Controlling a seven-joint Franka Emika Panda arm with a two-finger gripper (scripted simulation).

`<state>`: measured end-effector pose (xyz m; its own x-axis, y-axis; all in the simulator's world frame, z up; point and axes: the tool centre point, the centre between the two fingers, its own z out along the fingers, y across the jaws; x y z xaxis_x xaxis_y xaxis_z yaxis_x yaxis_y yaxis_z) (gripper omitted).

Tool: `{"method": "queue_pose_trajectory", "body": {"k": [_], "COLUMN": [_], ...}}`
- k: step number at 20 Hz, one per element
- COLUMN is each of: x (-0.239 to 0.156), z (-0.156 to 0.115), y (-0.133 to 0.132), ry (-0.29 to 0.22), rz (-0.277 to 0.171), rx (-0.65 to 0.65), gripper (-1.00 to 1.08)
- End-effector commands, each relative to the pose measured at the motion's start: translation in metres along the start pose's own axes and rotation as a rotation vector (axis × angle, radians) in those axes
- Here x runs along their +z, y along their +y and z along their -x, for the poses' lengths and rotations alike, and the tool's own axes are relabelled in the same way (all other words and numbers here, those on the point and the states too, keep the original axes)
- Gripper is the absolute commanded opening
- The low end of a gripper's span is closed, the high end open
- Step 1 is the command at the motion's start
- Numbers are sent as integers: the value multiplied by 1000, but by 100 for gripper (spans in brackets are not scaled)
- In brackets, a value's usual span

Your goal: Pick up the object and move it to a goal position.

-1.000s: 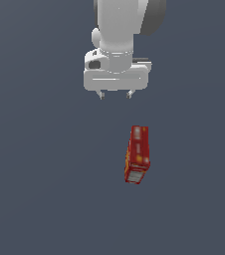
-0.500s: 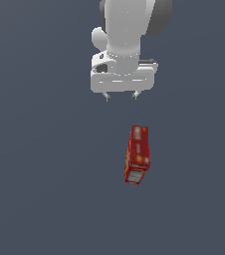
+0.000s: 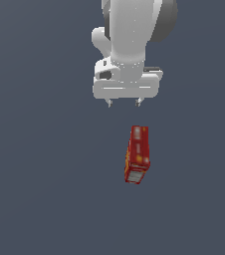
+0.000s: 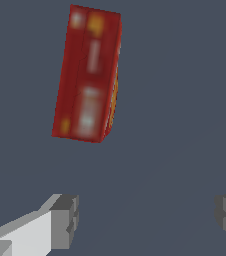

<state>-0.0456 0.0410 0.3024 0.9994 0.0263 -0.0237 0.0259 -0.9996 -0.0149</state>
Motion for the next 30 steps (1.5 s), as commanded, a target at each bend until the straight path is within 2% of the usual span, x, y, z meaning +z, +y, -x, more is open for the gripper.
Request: {"method": "queue_pose_trajectory", "body": {"k": [1, 10, 15, 22, 30], "x": [4, 31, 46, 57, 64], "z": [-12, -70, -92, -108, -108], "y": [-5, -30, -41, -50, -51], "ry": [2, 15, 20, 24, 24], "rz": [2, 10, 12, 13, 13], "rx": [15, 90, 123, 147, 147], "gripper": [100, 100, 100, 100, 100]}}
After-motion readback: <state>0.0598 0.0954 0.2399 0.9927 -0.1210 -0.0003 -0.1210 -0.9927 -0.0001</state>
